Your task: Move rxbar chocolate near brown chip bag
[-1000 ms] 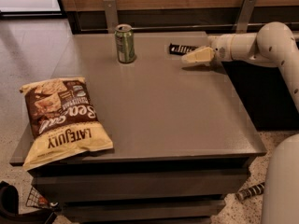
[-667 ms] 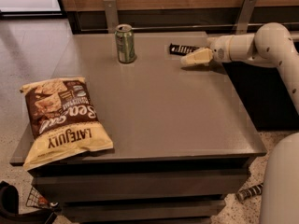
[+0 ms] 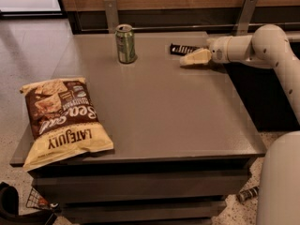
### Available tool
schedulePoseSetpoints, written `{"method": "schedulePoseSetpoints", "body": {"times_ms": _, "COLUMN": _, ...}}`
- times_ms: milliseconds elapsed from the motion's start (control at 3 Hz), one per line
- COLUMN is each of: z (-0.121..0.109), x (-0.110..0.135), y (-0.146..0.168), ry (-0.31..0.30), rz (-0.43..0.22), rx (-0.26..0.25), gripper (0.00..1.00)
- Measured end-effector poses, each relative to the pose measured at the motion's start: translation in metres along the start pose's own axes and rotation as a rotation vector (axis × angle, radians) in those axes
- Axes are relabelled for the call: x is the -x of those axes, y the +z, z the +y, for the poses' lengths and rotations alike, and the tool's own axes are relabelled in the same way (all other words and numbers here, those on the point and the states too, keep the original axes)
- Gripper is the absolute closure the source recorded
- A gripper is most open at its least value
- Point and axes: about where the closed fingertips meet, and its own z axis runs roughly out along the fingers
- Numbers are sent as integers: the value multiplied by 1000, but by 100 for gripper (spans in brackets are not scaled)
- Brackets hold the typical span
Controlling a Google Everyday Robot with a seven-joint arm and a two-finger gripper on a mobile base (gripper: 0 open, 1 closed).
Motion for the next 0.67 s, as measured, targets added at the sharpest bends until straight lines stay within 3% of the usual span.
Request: {"method": "schedulePoseSetpoints", "body": {"times_ms": 667, "z": -3, "x": 13, "y": 4, "ry": -29, "rz": -33, "rx": 3, "gripper": 0}}
